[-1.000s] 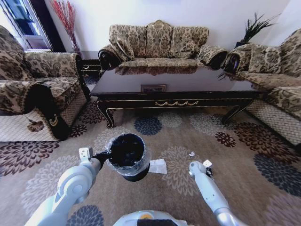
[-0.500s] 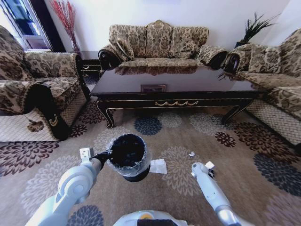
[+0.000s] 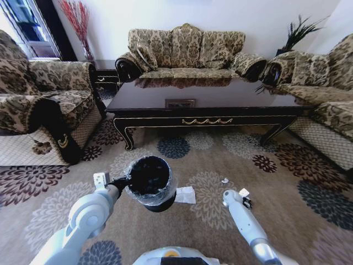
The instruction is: Move to the front of the table and pick up the trash from the floor, then place it into the trash bin.
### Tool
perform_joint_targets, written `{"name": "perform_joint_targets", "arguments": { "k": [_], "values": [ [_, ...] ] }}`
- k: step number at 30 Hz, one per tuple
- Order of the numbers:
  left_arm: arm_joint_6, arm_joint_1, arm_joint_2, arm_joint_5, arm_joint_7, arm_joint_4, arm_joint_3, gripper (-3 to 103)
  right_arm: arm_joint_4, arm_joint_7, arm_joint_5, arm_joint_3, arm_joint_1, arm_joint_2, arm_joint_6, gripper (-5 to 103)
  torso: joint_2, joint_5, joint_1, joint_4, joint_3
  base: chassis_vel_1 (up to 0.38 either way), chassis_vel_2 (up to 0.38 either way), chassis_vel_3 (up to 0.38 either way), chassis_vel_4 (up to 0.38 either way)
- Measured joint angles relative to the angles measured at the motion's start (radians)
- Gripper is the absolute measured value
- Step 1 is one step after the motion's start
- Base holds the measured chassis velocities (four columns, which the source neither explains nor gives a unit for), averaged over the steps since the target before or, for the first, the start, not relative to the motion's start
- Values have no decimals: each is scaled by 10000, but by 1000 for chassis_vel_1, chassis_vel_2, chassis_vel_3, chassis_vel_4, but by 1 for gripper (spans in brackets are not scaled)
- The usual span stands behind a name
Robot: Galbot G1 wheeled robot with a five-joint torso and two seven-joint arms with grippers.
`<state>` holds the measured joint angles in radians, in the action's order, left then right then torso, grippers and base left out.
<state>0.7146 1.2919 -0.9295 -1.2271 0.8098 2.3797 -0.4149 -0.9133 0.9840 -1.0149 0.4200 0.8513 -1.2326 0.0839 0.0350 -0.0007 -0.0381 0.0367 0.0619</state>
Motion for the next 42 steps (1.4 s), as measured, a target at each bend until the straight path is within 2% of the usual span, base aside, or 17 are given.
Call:
{"name": "perform_joint_targets", "arguments": {
  "k": [2,10,16,18,20,22,23,26,31,34,35,38,39,42],
  "values": [
    [0,-13,-3,2,0,-16,19,4,-31,-43,3,6,81,26,-32,54,1,0,0,-2,0,0,0,0,0],
    [0,-10,-3,7,0,-8,8,4,-542,-29,-5,27,370,66,4,54,0,12,0,6,2,0,0,0,0],
    [0,83,-28,27,0,32,-10,4,-2575,33,122,-134,1049,342,258,54,0,10,-1,2,3,0,0,0,0],
    [0,134,-66,60,1,48,2,4,-3849,113,164,-244,1462,597,388,44,0,11,-1,0,3,0,0,0,0],
    [0,148,-81,66,1,60,7,4,-4369,140,191,-276,1642,739,424,44,0,10,-1,0,3,0,0,0,0],
    [5,182,-113,75,0,92,9,4,-5690,198,239,-331,2189,1197,510,33,0,8,-1,3,1,0,0,0,0],
    [5,182,-113,75,0,92,9,4,-5690,198,239,-331,2189,1197,510,33,0,8,-1,3,1,0,0,0,0],
    [7,199,-157,97,0,96,7,4,-6966,346,239,-346,2742,1648,627,17,0,2,0,4,1,0,0,0,0],
    [8,189,-236,128,1,95,27,4,-6986,319,400,-349,2925,1686,633,7,0,9,-1,1,1,0,0,0,0],
    [9,166,-165,123,-4,82,-6,4,-6629,-218,762,-388,2993,1586,443,-2,0,9,-1,3,1,0,0,0,0],
    [9,166,-165,123,-4,82,-6,4,-6629,-218,762,-388,2993,1586,443,-2,0,9,-1,3,1,0,0,0,0],
    [10,107,34,-14,-3,37,-255,4,-6762,-823,628,-552,3049,1620,420,12,-1,7,-1,2,1,0,0,0,0],
    [10,107,34,-14,-3,37,-255,4,-6762,-823,628,-552,3049,1620,420,12,-1,7,-1,2,1,0,0,0,0],
    [-10,-64,352,-465,40,-110,-950,4,-6948,-1717,679,-913,2955,1627,362,28,-1,7,0,1,1,0,0,0,0]
  ]
}}
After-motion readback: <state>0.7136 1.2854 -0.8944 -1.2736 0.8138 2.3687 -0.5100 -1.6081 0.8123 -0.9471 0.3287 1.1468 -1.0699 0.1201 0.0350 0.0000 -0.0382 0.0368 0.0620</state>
